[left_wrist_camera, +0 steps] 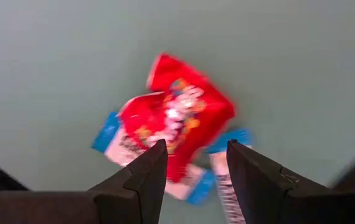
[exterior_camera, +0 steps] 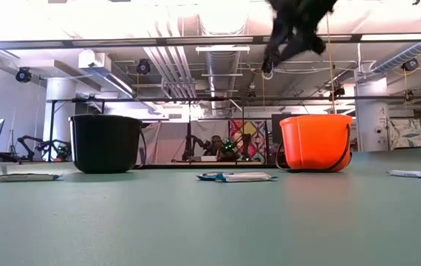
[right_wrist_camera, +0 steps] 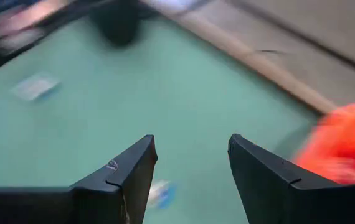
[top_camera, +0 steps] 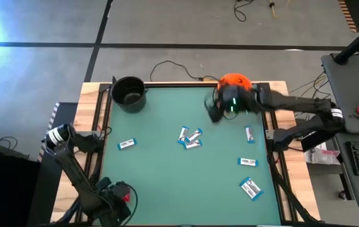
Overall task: Sort candy by brand, put in halloween buckets
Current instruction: Put the red candy into the orange bucket, then put the white candy into the black bucket
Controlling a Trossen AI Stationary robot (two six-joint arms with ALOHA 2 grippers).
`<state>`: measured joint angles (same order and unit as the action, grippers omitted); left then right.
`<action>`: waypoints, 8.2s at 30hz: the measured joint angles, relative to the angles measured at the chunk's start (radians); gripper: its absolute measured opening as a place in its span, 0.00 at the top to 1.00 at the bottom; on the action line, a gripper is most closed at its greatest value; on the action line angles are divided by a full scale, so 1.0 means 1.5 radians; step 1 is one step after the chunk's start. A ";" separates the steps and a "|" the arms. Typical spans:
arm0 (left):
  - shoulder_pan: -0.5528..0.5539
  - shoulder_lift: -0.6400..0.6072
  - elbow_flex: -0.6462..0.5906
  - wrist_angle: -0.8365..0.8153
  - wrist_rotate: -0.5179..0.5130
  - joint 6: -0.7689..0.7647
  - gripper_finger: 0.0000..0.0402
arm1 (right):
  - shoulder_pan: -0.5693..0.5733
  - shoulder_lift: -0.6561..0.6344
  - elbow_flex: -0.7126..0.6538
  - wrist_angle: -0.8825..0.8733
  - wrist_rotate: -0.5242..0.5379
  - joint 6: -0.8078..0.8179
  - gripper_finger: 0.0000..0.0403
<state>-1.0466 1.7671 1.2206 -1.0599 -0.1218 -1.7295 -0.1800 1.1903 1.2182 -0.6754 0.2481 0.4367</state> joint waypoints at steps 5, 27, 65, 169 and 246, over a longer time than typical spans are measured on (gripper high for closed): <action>0.025 0.004 -0.054 0.030 0.033 0.025 0.62 | 0.188 -0.018 0.001 0.009 -0.005 0.088 0.52; 0.295 -0.013 -0.124 0.481 -0.285 0.555 0.62 | 0.429 0.191 0.013 0.159 0.046 0.155 0.51; 0.159 -0.053 -0.311 0.532 -0.230 0.383 0.62 | 0.369 0.705 0.162 0.502 0.056 -0.060 0.54; 0.642 -0.137 -0.738 1.235 -0.081 1.023 0.36 | -0.194 -0.177 -0.052 -0.132 0.045 -0.014 0.39; 1.238 -0.205 0.055 0.032 -0.101 1.015 0.40 | -0.025 0.099 -0.016 -0.017 -0.375 -0.257 0.46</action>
<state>0.8109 1.4604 1.3026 -1.0118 -0.2728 -0.2070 -0.2170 1.3387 1.1941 -0.7005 -0.3137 0.0505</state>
